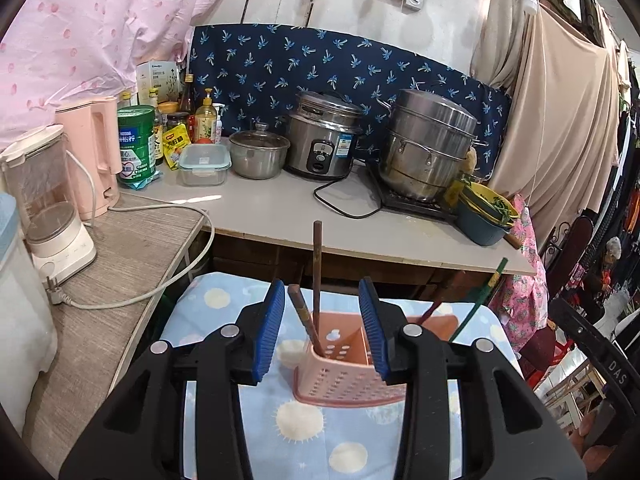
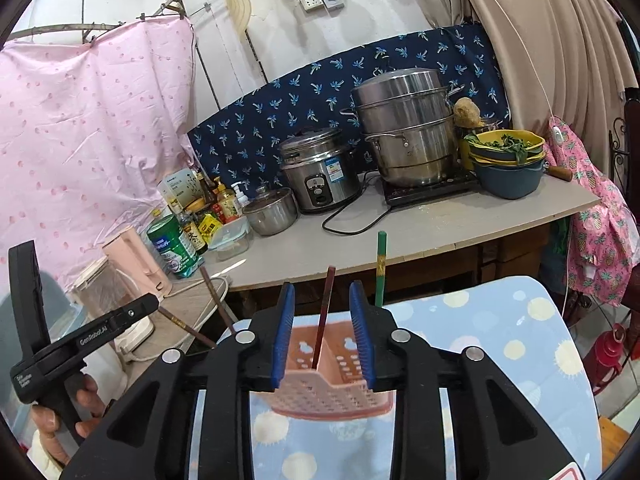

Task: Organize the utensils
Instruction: 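Move both open grippers back over the chopsticks lying on the cloth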

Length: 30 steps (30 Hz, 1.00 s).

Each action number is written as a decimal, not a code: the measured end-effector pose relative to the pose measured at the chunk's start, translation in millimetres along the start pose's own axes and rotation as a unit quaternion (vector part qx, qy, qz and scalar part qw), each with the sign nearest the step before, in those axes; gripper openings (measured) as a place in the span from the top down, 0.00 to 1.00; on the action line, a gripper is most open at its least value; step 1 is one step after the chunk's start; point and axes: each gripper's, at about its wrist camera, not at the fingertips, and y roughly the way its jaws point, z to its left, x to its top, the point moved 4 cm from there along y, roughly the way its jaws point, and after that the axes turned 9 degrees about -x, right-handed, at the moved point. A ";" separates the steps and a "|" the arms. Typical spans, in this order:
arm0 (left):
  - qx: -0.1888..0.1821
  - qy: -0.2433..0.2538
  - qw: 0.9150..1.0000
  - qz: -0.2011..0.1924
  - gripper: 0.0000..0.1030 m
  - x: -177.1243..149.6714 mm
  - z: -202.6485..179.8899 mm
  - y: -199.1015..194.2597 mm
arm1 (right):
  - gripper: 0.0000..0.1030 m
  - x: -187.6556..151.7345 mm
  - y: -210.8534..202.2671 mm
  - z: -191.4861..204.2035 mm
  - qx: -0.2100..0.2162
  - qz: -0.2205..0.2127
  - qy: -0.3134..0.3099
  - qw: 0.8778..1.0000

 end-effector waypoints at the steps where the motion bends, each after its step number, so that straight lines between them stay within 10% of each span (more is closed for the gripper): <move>1: 0.002 0.000 1.000 -0.001 0.64 -2.7 -0.1 -5.7 | 0.70 -4.3 -6.0 0.1 -0.001 0.002 -0.002 1.000; 30: 0.057 0.020 0.996 0.059 0.64 -144.8 0.4 -127.8 | 0.57 -164.1 -150.2 4.9 -0.047 0.050 -0.096 0.993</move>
